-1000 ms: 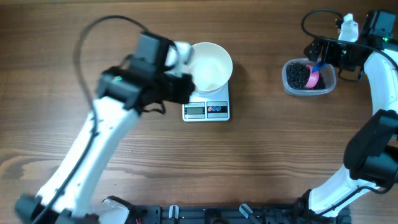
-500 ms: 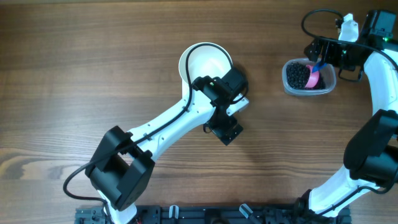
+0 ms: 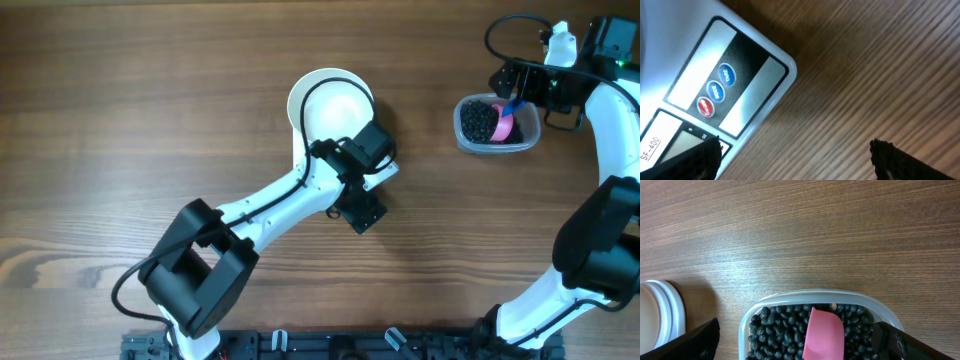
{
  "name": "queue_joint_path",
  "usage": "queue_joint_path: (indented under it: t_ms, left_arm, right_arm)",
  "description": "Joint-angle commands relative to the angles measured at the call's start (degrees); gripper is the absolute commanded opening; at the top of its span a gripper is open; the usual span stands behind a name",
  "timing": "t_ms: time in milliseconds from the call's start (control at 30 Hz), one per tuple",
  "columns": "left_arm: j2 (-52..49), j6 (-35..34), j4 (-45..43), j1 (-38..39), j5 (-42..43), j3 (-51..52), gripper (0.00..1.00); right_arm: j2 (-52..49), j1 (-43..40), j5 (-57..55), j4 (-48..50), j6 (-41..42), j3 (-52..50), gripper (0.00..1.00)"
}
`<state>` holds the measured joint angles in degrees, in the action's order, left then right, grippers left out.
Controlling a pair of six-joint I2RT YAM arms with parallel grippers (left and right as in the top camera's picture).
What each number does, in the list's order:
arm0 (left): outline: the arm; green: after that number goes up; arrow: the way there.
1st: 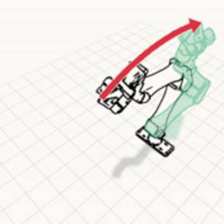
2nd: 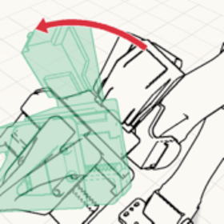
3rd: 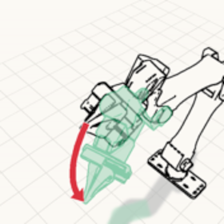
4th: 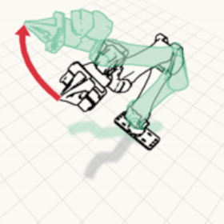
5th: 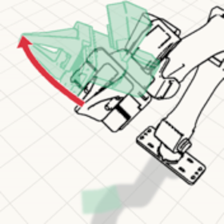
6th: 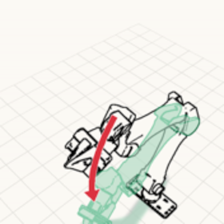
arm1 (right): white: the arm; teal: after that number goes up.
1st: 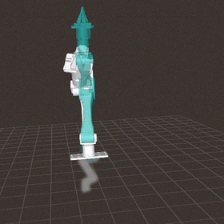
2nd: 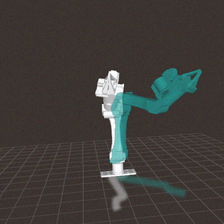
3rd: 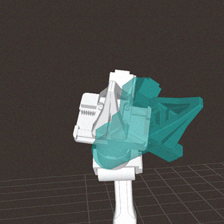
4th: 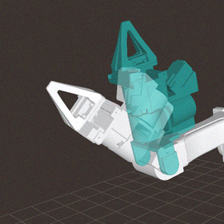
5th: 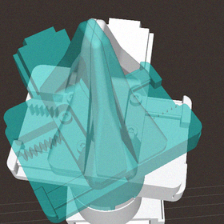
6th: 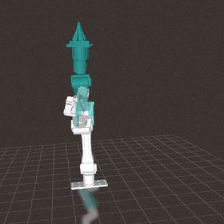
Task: Scoop item into bowl and weigh 150g on scale
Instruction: 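Move left gripper over to the white bowl on the scale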
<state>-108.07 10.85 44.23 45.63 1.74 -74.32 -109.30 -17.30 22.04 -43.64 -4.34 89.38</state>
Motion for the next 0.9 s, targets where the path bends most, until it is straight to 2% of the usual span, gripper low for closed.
queue_joint_path:
  t_ms: [0,267,867]
  left_arm:
    - [-1.44,4.17,-1.29,0.61,-1.86,1.53,1.00]
    - [-5.53,5.44,-3.10,1.14,-5.07,1.53,1.00]
    - [-11.56,5.44,-3.96,1.77,-5.07,1.60,1.00]
  right_arm:
    - [-1.11,0.35,0.22,0.11,0.02,-0.26,1.00]
    - [-1.11,0.35,0.22,0.11,0.02,-0.26,0.99]
    - [-1.11,0.35,0.22,0.35,0.02,-0.26,0.99]
